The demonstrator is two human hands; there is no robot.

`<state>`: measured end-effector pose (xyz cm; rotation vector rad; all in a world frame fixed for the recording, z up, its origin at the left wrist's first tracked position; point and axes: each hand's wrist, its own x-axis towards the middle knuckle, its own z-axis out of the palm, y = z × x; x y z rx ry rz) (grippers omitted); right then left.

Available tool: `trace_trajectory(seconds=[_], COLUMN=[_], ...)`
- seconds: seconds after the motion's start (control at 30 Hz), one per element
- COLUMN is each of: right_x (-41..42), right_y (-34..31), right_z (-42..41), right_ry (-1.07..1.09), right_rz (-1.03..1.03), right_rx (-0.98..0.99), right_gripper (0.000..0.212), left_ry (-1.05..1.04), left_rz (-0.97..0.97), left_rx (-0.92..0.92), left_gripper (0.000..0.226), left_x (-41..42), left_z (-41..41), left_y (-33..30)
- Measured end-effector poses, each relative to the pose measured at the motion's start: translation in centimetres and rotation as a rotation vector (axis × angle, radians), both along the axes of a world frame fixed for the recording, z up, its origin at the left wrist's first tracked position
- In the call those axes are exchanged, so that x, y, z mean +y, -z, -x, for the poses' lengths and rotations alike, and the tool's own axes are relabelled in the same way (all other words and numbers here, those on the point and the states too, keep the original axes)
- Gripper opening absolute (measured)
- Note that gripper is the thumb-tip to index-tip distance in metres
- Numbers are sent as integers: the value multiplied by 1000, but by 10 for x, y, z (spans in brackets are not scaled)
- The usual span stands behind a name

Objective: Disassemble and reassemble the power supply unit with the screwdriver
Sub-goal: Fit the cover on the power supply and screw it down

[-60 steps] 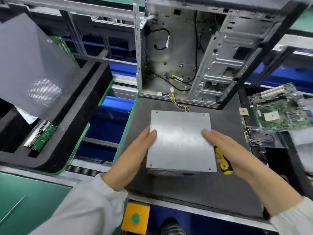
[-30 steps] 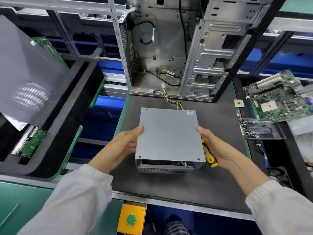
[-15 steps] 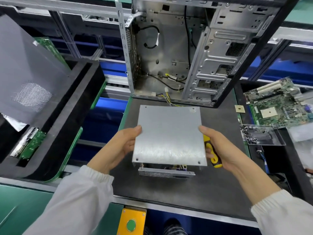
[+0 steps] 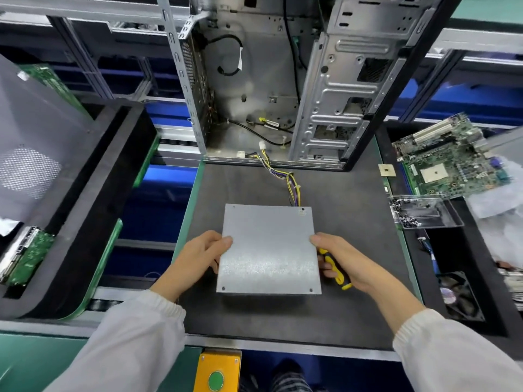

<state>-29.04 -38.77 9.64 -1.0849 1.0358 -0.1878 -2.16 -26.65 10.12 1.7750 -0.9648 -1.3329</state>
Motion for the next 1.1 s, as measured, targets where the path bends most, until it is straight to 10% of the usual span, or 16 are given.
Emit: trace_trajectory(seconds=[0.87,1.1], right_x=[-12,-24], right_y=[-4,-25], right_z=[-1,6], right_ry=[-31,-226], right_rz=[-37,131], right_rx=[77,364], right_gripper=[47,63], left_ry=[165,332], left_rz=[-90,-125], left_rx=[-129,-267], left_gripper=[56,43], left_x=[-8,-5], left_z=[-2,-12], left_y=[2,2])
